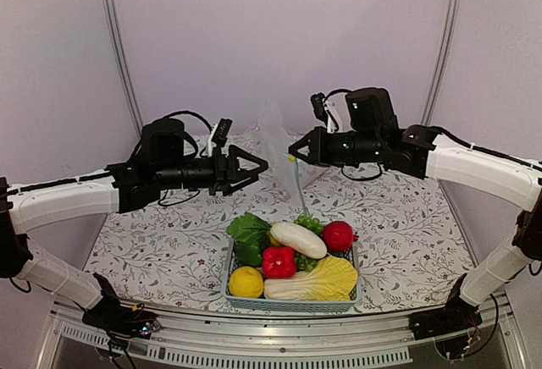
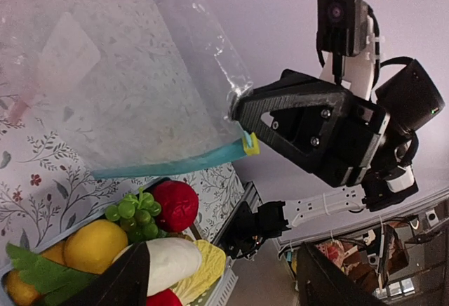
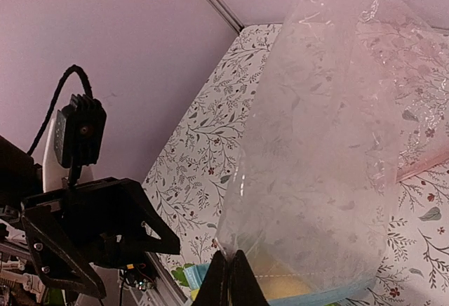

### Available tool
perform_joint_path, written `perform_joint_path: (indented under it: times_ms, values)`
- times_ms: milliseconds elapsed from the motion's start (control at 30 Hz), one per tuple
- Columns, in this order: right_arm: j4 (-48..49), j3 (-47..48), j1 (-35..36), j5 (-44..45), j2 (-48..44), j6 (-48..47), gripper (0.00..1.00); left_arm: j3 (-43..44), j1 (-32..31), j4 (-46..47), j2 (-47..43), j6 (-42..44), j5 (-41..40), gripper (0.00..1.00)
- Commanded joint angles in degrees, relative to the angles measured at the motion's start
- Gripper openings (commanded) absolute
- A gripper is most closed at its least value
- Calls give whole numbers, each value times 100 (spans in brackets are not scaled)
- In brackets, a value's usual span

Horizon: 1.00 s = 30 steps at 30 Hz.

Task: Place the food in the zip-top bag and seal the zipper
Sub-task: Pass from the right arm to the left

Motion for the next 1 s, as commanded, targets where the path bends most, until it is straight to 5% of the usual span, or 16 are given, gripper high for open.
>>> perform_joint_path:
  times_ms: [0, 633, 967]
  values:
    - [371, 288, 253, 114, 319, 118, 3, 170, -184, 640, 191, -378, 255, 70]
    - [499, 462, 507, -140, 713, 118, 4, 127, -134, 641, 347, -620, -210, 21]
    - [484, 441, 588, -114, 673, 94, 5, 280, -116, -213, 282, -359, -680, 28]
